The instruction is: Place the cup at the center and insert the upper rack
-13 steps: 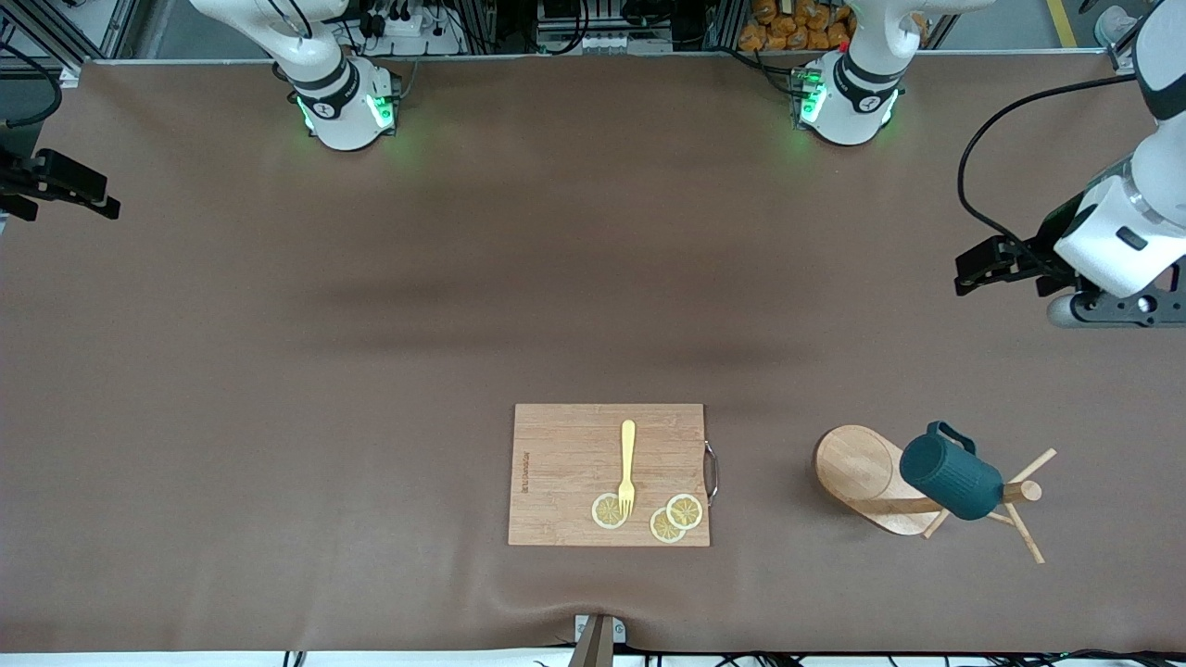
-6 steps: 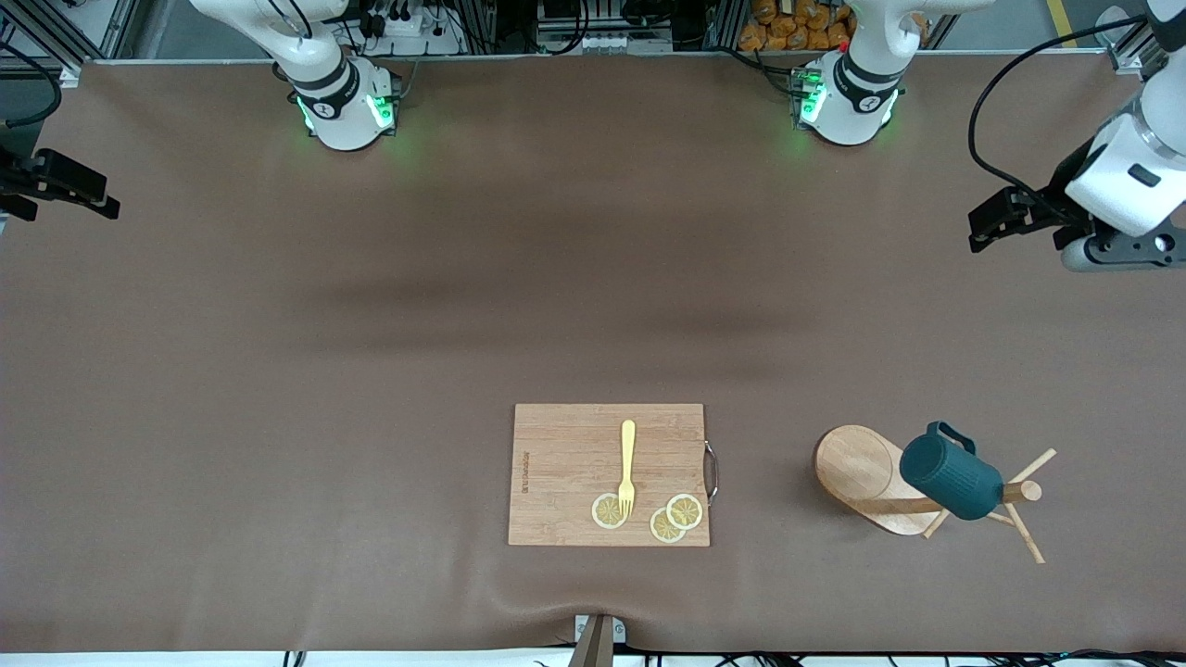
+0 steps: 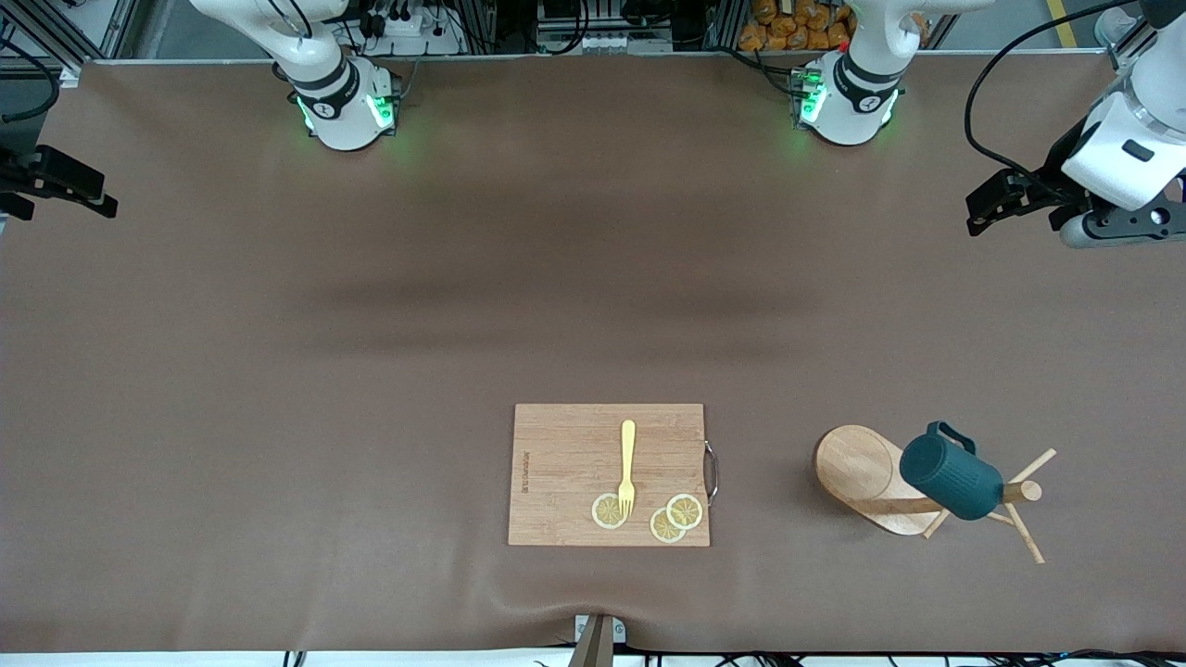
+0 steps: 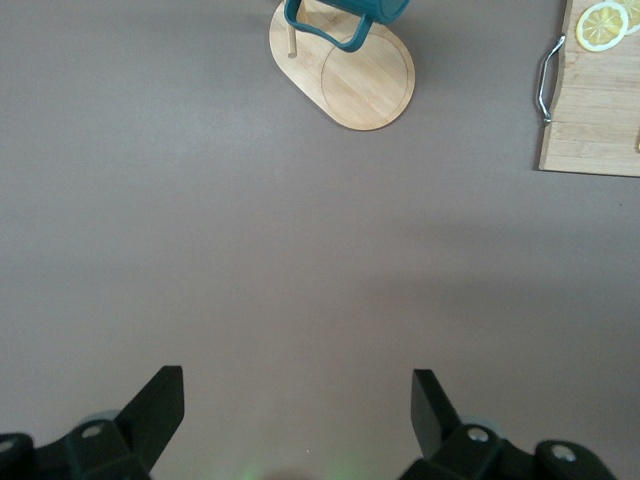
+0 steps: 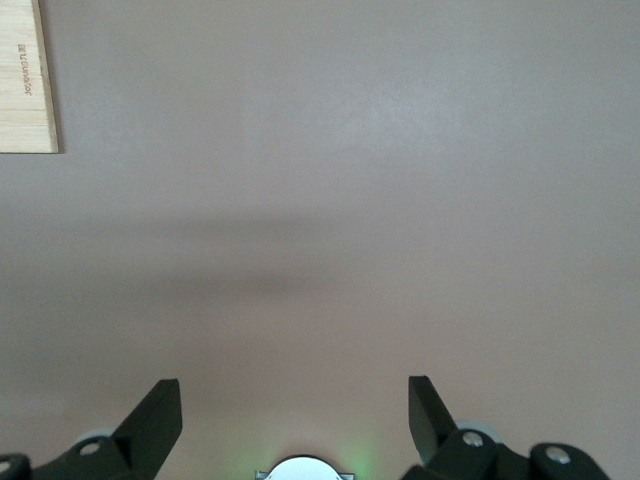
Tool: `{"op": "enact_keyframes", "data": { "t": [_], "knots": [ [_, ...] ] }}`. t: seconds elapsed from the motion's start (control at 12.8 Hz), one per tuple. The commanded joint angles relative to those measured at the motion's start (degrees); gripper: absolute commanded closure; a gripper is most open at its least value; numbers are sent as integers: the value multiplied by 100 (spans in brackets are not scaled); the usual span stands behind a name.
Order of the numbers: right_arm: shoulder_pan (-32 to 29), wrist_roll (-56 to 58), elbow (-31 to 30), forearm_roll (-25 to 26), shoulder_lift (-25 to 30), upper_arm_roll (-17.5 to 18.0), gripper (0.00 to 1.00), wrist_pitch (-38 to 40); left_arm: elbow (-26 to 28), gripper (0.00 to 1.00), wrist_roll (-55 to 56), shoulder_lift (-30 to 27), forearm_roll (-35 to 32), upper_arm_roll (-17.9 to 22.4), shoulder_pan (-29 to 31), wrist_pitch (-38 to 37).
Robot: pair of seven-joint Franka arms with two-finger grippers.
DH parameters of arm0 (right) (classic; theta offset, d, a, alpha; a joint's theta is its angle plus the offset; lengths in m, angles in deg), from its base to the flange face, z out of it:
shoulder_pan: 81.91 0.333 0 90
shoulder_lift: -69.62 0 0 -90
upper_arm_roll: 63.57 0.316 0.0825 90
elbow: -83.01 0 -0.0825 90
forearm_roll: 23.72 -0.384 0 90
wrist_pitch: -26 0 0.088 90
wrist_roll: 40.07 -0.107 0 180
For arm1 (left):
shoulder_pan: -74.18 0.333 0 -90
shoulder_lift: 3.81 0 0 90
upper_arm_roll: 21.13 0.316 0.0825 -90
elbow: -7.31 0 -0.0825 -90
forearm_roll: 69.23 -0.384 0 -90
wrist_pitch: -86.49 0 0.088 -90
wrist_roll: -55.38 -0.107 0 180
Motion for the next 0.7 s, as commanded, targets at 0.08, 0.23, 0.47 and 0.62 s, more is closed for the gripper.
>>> {"op": "enact_keyframes", "data": {
  "t": [0.08,0.23,0.47,0.62],
  "knots": [
    [-19,42,92,-18,18,42,0,68,-169,0,381,-81,-138,-3,0,-248],
    [-19,42,92,-18,18,42,0,76,-319,0,355,-72,-155,-11,0,-284],
    [-19,42,83,-9,18,42,0,76,-381,0,355,-37,-147,-11,-35,-372],
    [-19,42,92,-18,18,42,0,76,-381,0,364,-37,-164,-11,-43,-372]
  ]
}}
